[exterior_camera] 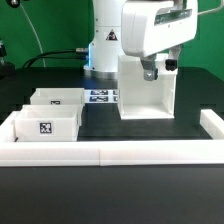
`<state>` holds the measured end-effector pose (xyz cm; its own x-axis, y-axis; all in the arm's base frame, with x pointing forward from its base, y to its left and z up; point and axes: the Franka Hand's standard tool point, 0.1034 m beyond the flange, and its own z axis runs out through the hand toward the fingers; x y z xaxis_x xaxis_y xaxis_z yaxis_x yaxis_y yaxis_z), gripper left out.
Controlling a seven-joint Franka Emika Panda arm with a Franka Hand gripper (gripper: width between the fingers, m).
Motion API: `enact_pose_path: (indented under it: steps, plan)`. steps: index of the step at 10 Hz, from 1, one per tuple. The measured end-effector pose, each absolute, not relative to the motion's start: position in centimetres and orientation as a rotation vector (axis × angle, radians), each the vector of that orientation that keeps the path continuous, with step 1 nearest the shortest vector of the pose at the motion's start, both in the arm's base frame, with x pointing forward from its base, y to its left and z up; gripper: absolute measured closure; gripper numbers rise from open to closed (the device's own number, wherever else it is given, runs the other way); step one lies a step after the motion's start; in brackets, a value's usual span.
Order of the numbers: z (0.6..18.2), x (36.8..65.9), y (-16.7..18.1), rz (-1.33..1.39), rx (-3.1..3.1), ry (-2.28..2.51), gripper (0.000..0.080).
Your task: Assemble drawer
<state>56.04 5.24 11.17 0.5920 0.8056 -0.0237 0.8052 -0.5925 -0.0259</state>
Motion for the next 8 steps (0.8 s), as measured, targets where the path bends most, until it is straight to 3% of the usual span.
enact_pose_path:
  steps: [8]
  plan:
    - [11.16, 56.03, 5.24, 0.052, -2.792, -1.412, 0.015]
